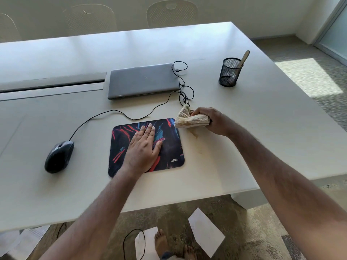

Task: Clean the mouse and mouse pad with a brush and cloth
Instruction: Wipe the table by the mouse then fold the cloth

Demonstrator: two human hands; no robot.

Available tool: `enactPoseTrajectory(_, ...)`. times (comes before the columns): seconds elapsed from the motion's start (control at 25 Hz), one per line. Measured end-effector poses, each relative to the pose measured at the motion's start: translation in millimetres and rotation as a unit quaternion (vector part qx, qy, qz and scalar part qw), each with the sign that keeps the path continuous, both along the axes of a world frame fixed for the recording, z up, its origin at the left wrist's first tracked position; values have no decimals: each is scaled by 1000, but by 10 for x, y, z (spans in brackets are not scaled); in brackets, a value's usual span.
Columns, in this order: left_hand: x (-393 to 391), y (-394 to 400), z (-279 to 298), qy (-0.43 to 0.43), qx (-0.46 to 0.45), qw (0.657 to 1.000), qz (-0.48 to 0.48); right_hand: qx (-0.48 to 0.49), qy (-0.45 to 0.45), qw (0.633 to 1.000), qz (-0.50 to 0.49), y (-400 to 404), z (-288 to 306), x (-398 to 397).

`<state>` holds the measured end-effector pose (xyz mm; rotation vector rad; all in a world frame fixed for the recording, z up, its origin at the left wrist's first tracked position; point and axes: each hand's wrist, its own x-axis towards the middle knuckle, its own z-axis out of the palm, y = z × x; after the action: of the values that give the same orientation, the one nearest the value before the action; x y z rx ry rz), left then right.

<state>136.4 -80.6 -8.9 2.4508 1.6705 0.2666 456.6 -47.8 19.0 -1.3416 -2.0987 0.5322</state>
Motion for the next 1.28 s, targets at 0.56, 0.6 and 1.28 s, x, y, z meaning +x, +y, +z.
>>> enactPoseTrajectory(0.56,18,-21,4,-4,6,1000,17,-157,80,980,92,-572,19,63)
enactPoseTrajectory(0.6,17,-23,5,-6,6,1000,16,-167,89,977,95,-632,17,66)
enactPoseTrajectory(1.28,26,-66,-14,-56,50,997,6,-224,62,963,136,-2200,330,522)
